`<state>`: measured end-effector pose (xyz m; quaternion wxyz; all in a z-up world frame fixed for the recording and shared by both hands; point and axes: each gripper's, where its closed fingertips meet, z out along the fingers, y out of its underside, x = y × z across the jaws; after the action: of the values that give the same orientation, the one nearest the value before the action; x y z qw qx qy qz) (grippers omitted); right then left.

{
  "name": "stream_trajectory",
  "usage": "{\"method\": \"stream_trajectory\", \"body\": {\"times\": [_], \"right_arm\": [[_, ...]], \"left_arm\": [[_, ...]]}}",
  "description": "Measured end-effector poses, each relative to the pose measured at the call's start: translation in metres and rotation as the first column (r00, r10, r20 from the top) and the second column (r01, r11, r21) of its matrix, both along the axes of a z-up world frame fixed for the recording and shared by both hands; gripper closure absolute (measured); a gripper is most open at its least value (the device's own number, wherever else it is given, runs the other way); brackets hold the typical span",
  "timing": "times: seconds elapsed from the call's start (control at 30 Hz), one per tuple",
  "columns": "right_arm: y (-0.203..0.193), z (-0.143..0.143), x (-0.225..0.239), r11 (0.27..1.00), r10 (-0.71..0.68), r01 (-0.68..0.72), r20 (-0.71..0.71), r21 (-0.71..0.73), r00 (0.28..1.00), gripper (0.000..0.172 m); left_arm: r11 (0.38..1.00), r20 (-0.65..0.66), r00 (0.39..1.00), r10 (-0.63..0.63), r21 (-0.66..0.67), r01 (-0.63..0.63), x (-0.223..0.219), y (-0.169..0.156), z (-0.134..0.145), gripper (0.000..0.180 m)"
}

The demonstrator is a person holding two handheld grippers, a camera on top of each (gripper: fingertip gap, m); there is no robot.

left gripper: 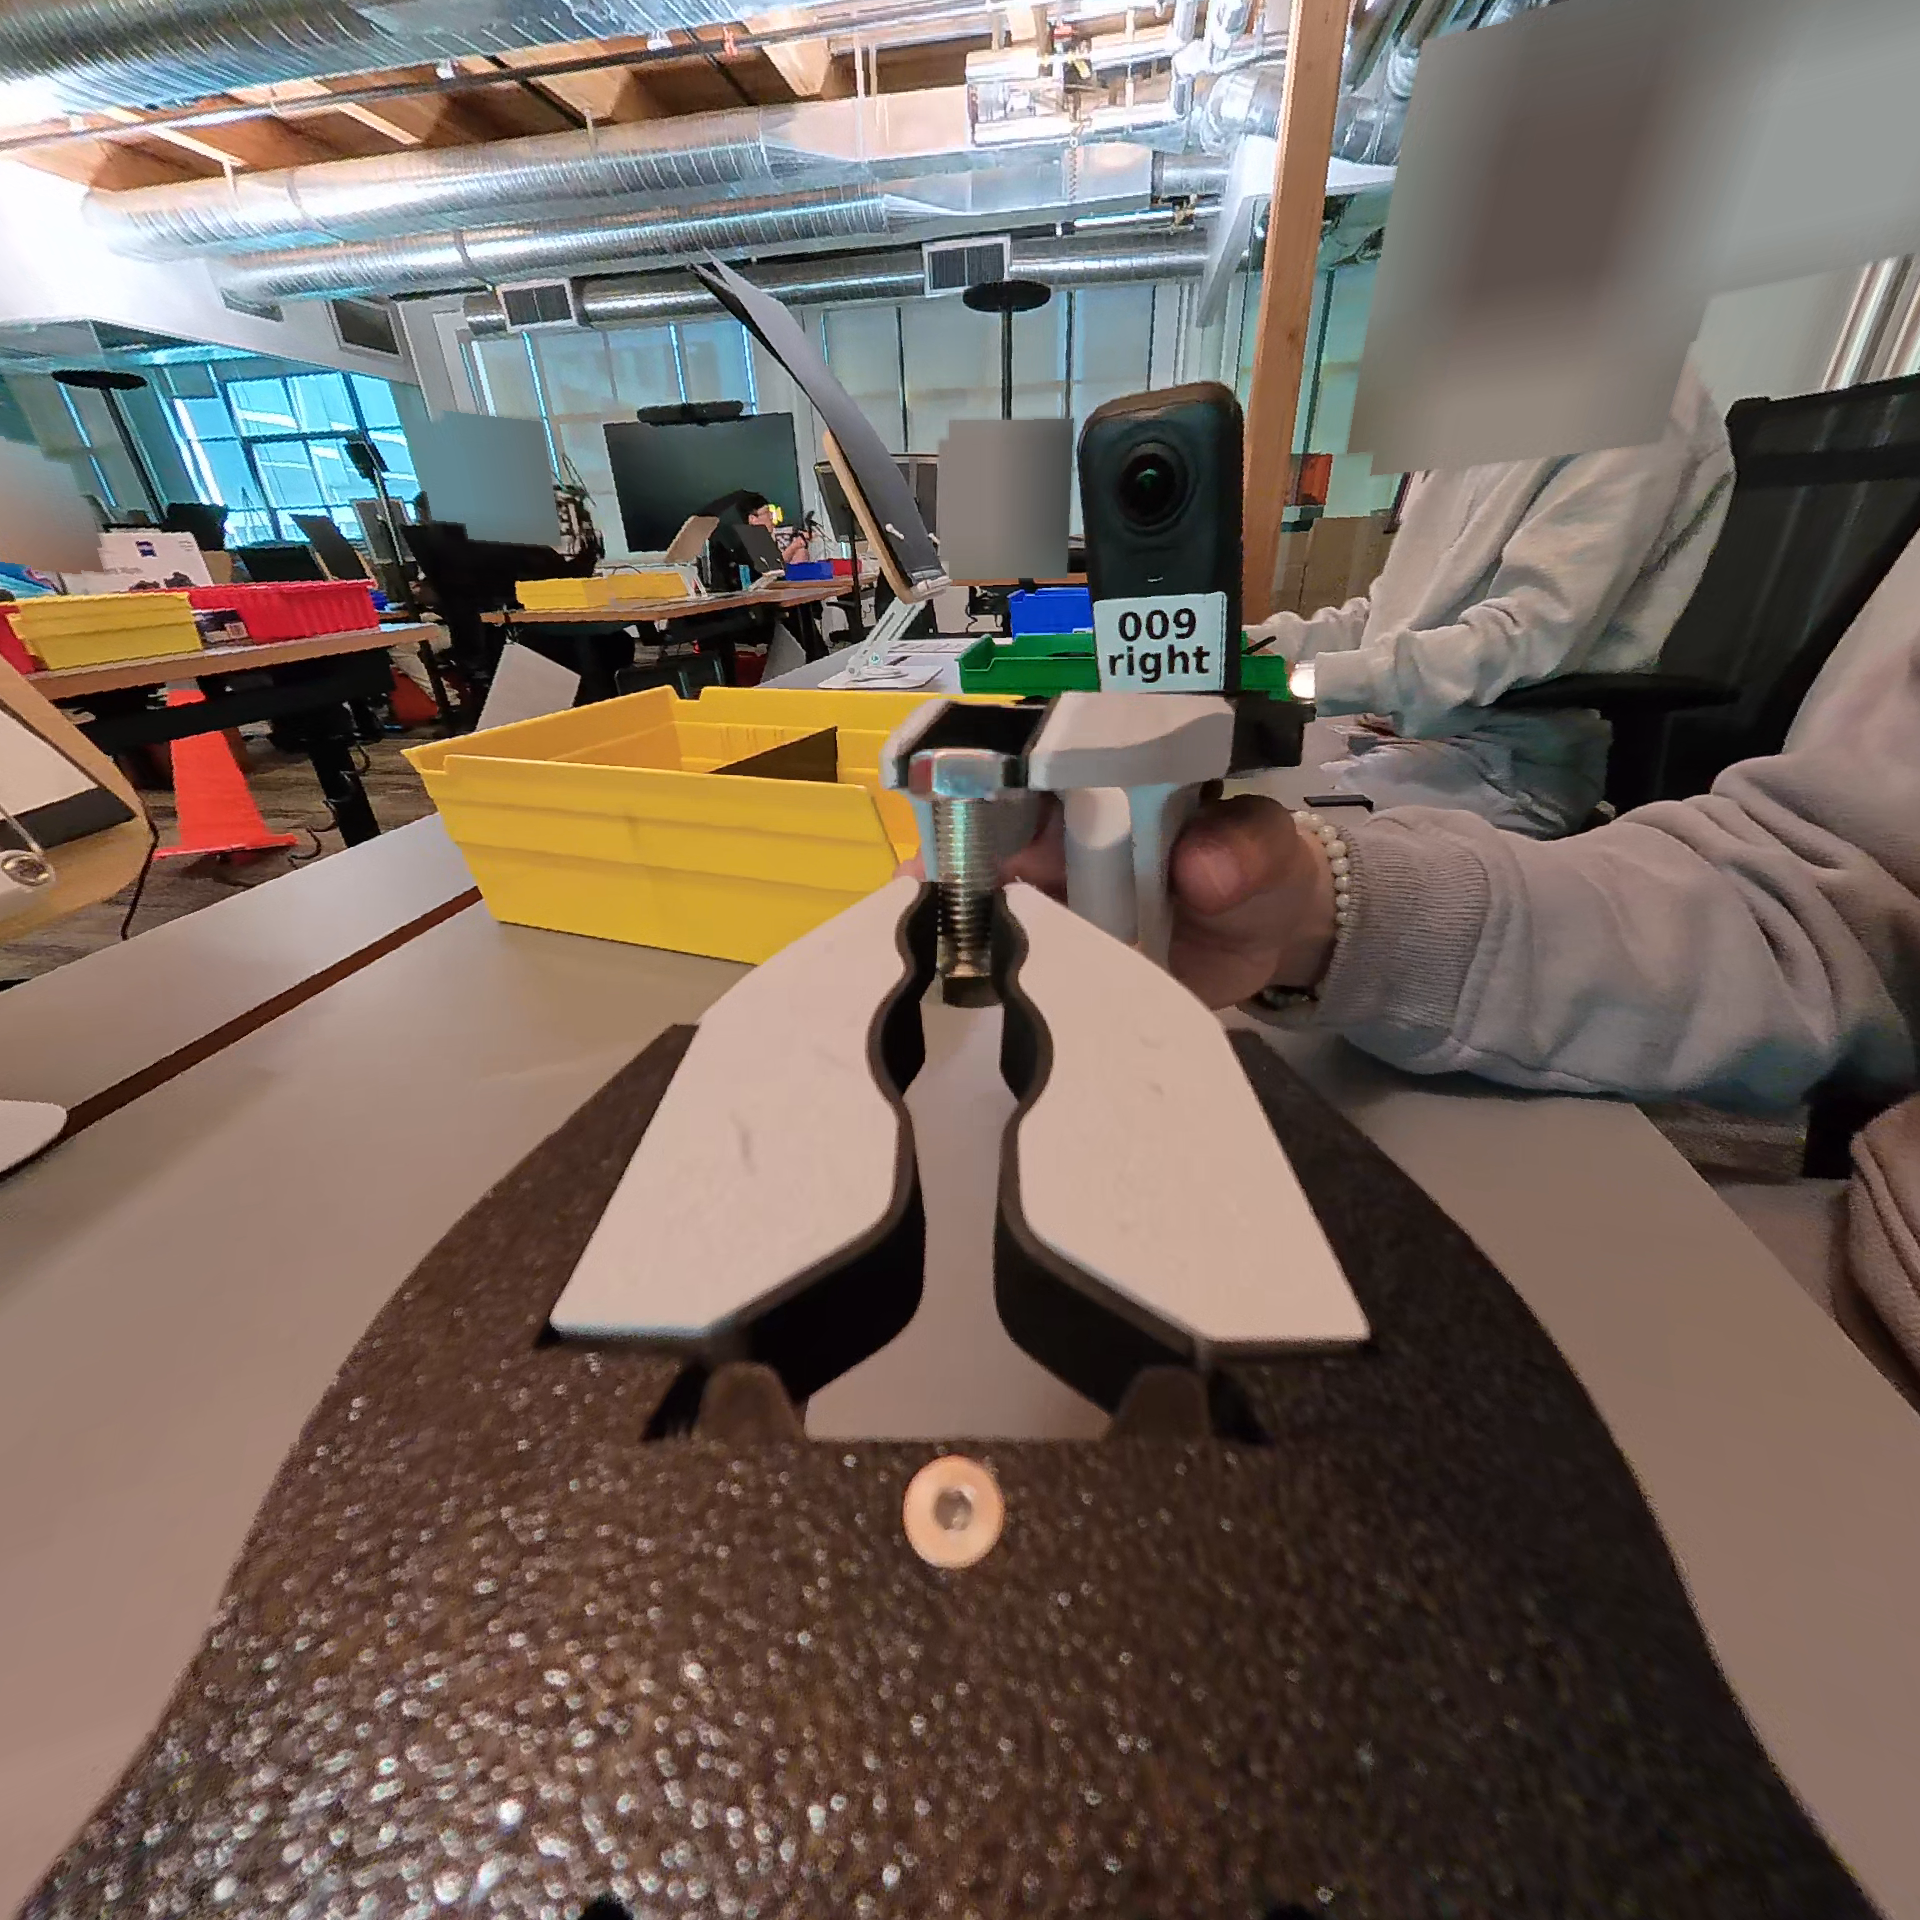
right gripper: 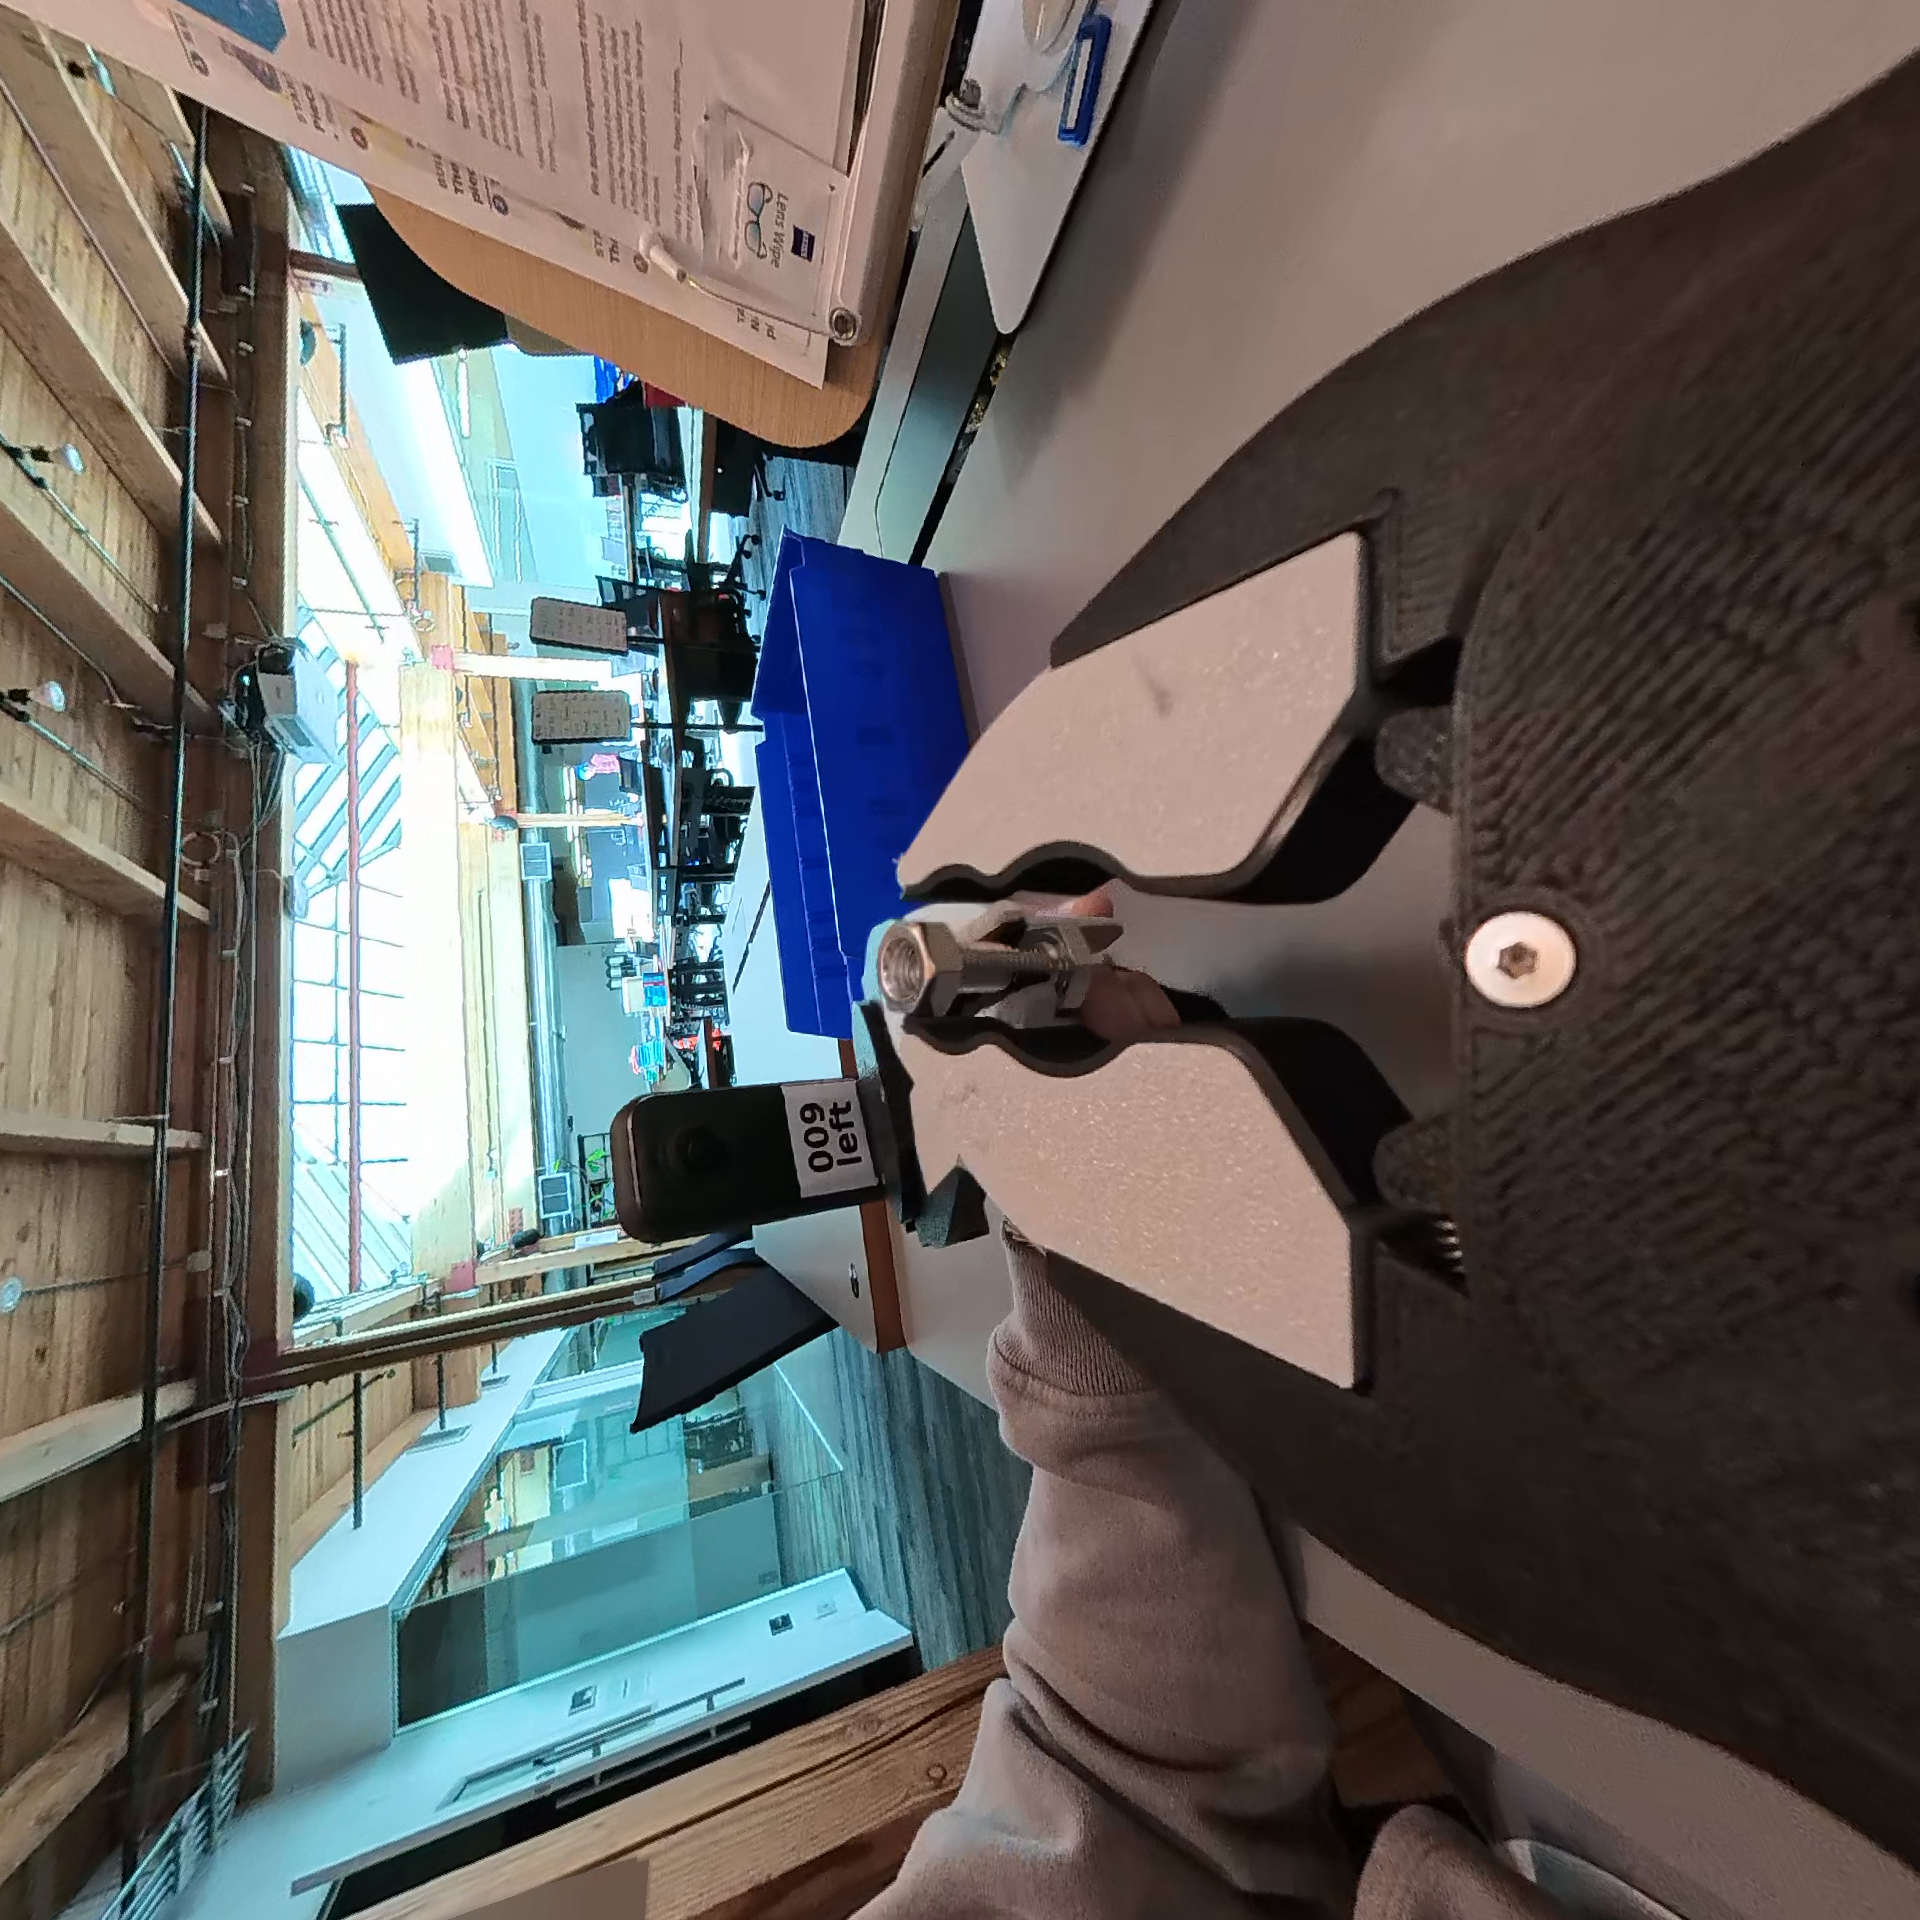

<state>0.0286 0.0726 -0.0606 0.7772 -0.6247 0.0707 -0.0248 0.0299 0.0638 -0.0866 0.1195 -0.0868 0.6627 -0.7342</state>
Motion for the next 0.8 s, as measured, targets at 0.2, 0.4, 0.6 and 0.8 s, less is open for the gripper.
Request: {"method": "stream_trajectory", "body": {"times": [0.2, 0.4, 0.6, 0.8], "right_arm": [[-0.0035, 0.0008, 0.0071, 0.999, -0.041, 0.041, -0.014, 0.010, 0.999, 0.151], [-0.0016, 0.0004, 0.0048, 0.999, -0.044, 0.044, 0.013, -0.001, 0.999, 0.142], [0.0030, 0.0034, 0.0048, 0.997, -0.081, 0.081, 0.012, 0.019, 0.997, 0.149], [0.0022, 0.0030, 0.0031, 0.999, -0.040, 0.040, 0.001, 0.010, 0.999, 0.154]], "left_arm": [[1.000, -0.005, 1.000, 0.013, -0.019, -0.013, 0.0023, 0.0038, 0.0026, 0.172], [0.999, 0.003, 0.999, 0.033, -0.025, -0.033, 0.0036, 0.0030, 0.0036, 0.172], [0.999, 0.008, 0.999, 0.050, -0.017, -0.050, 0.0056, 0.0011, 0.0013, 0.172], [1.000, 0.007, 1.000, 0.026, -0.016, -0.026, 0.0029, 0.0002, 0.0014, 0.172]]}}
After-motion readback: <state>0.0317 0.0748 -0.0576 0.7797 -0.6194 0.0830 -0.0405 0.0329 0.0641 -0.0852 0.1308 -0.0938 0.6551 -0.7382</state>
